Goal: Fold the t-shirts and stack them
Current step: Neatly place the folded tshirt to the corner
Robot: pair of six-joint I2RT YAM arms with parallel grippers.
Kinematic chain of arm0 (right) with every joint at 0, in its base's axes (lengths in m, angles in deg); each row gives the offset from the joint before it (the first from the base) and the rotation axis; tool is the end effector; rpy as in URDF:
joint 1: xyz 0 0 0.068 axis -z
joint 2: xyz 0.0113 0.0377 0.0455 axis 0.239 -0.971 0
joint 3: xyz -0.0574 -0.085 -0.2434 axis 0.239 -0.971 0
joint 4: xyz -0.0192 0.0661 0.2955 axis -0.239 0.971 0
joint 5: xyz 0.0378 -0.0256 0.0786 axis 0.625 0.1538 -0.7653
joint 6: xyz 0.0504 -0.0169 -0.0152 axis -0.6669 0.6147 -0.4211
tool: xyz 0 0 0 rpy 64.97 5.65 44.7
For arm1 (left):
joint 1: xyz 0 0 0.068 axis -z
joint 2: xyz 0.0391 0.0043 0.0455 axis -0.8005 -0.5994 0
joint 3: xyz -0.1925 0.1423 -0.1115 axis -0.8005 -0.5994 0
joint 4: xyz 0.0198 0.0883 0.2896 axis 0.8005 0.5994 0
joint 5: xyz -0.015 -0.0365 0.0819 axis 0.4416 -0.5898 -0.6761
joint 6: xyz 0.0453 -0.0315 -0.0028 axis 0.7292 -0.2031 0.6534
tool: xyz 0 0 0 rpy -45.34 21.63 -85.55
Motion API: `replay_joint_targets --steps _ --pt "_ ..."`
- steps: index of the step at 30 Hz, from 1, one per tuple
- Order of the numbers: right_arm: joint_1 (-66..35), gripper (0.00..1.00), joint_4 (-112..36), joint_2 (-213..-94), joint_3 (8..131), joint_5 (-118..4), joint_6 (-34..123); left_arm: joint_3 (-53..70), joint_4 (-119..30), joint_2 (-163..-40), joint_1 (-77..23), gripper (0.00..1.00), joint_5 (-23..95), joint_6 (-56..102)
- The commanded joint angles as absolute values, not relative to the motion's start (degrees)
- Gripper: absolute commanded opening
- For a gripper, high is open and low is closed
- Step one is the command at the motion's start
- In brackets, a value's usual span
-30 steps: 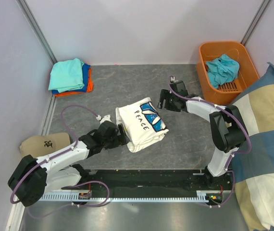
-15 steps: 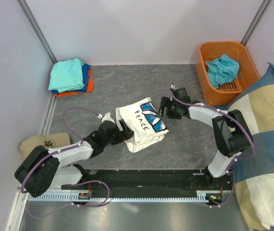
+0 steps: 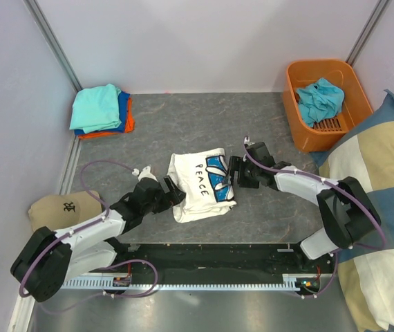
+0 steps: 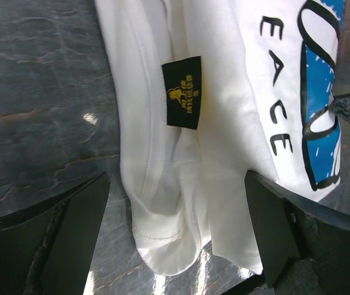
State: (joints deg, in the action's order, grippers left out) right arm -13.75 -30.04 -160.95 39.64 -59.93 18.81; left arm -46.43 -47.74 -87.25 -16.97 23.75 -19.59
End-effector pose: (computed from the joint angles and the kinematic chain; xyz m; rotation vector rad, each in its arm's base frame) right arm 0.2944 0.1617 0.1308 0.0249 2.5689 0.6624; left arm 0.1911 -0.1368 0.1103 -0.3959 2.3232 -0.7487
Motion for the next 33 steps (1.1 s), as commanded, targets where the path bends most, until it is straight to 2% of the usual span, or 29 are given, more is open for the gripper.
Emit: replay_joint_targets --steps 1,3,8,15,22,26,33 --pt "-15.6 0.83 -29.4 -156.6 36.0 -59.2 15.7 -46.3 -36.6 -83.9 -17.9 1.0 20.1 -18.7" --pt "-15.7 0.83 -27.4 -154.3 35.7 -55.4 15.7 -45.2 -33.1 -82.2 -18.2 1.0 19.3 -18.2" --pt "-15.7 0.83 -21.1 -149.4 40.6 -48.2 18.0 -43.2 -27.2 -76.3 -18.7 0.9 17.9 -18.2" --pt "-15.6 0.84 -17.9 -151.5 51.4 -49.0 21.7 -35.5 -21.0 -70.9 -19.9 0.91 15.7 -13.9" --pt "-15.8 0.84 -21.0 -155.9 56.0 -59.1 20.5 -37.0 -33.2 -74.4 -22.4 0.92 24.3 -10.3" --pt "-16.1 0.84 -23.6 -157.4 55.2 -65.6 20.5 -41.8 -44.7 -77.2 -25.4 0.94 30.4 -12.3" --pt "-17.1 0.84 -26.1 -159.0 53.3 -70.1 21.4 -44.9 -52.5 -81.4 -27.6 0.96 35.6 -11.4"
